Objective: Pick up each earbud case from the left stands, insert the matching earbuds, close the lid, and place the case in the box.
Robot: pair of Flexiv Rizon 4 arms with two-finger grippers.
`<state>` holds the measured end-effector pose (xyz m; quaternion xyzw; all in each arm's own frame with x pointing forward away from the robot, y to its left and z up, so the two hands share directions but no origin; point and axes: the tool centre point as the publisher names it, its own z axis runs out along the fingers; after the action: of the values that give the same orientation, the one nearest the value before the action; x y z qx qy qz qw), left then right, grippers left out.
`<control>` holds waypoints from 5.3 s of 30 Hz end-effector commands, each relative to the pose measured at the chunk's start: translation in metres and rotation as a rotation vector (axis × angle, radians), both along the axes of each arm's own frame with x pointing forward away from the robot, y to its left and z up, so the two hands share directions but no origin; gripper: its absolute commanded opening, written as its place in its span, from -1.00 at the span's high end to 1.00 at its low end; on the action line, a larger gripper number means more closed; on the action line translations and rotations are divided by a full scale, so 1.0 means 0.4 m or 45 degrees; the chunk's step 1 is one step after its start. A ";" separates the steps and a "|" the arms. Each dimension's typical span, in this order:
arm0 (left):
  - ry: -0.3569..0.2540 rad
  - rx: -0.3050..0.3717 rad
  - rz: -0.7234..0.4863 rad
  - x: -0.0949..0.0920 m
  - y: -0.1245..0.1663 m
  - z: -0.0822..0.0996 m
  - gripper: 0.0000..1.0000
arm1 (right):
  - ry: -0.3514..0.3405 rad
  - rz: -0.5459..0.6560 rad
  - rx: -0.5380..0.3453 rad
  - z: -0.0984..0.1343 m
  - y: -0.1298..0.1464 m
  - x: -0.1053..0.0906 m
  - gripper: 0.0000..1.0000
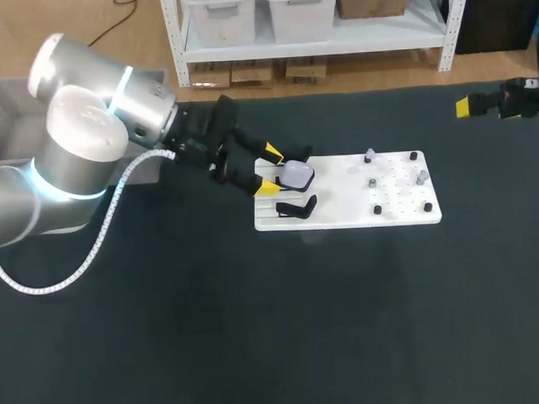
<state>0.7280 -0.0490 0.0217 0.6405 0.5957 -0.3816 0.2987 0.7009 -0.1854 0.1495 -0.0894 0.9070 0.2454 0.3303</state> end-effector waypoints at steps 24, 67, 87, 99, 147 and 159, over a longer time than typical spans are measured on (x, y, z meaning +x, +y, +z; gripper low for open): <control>0.005 -0.019 -0.015 0.006 -0.045 -0.015 -0.59 | 0.000 0.000 -0.001 0.000 0.000 -0.001 -1.00; 0.009 -0.083 0.050 -0.008 -0.059 -0.034 0.05 | 0.000 0.000 -0.001 0.000 0.000 -0.001 -1.00; -0.008 -0.074 0.040 -0.013 -0.064 -0.035 0.13 | 0.000 0.000 -0.001 0.000 0.000 -0.001 -1.00; -0.008 -0.077 0.036 -0.013 -0.063 -0.032 0.21 | 0.000 0.000 -0.001 0.000 0.000 -0.001 -1.00; -0.024 -0.533 0.053 -0.077 -0.016 0.255 1.00 | 0.000 0.000 -0.001 0.000 0.000 -0.001 -1.00; -0.024 -0.533 0.053 -0.077 -0.016 0.255 1.00 | 0.000 0.000 -0.001 0.000 0.000 -0.001 -1.00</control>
<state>0.6979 -0.0555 0.1239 0.5564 0.5136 -0.4856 0.4367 0.7009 -0.1854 0.1495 -0.0894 0.9070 0.2454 0.3303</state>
